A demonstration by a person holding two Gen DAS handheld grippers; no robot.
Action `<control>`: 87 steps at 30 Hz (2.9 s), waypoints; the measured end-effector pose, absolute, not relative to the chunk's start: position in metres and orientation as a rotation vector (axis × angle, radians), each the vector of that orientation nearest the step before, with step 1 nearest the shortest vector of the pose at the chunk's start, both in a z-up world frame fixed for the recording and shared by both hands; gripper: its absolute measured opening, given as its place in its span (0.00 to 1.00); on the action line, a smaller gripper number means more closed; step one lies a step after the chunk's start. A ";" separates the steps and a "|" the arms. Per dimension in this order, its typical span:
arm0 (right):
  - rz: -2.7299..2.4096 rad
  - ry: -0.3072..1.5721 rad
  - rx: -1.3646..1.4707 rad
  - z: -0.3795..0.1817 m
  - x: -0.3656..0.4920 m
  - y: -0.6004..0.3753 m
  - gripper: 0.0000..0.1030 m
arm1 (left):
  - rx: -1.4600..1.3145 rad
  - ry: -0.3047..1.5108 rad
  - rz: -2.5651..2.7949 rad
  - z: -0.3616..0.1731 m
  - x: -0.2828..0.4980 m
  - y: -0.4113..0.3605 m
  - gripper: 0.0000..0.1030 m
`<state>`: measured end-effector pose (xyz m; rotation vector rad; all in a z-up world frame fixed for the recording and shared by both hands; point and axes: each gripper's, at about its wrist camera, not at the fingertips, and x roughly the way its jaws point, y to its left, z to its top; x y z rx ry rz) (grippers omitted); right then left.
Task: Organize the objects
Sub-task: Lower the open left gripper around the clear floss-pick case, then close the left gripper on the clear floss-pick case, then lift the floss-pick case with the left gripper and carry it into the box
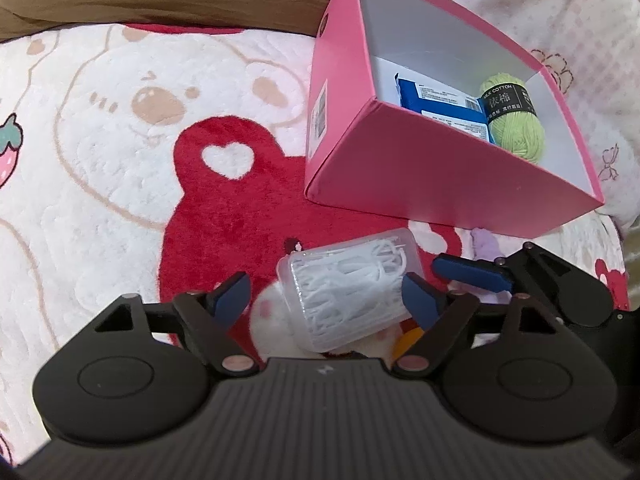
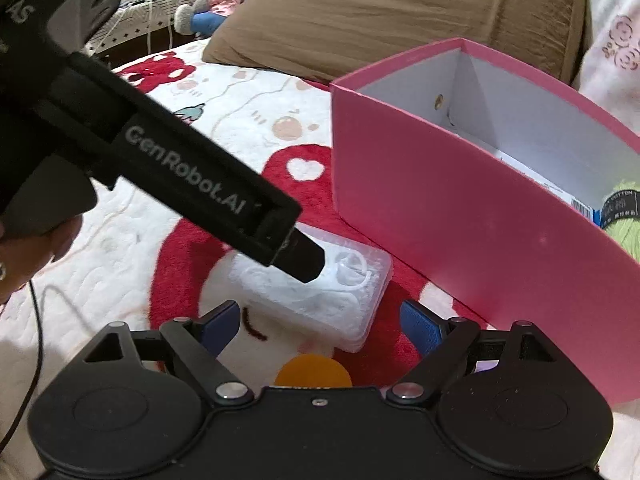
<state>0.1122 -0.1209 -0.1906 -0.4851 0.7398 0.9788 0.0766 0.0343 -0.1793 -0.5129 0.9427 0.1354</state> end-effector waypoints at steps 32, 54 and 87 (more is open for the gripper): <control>0.968 0.820 -0.394 -0.209 0.121 -0.110 0.93 | -0.668 0.944 0.133 -0.200 0.083 0.049 0.56; 0.929 0.780 -0.418 -0.201 0.104 -0.123 0.91 | -0.627 0.929 0.122 -0.194 0.082 0.039 0.52; 0.932 0.686 -0.385 -0.139 0.086 -0.171 0.80 | -0.553 0.838 0.001 -0.130 0.053 -0.006 0.50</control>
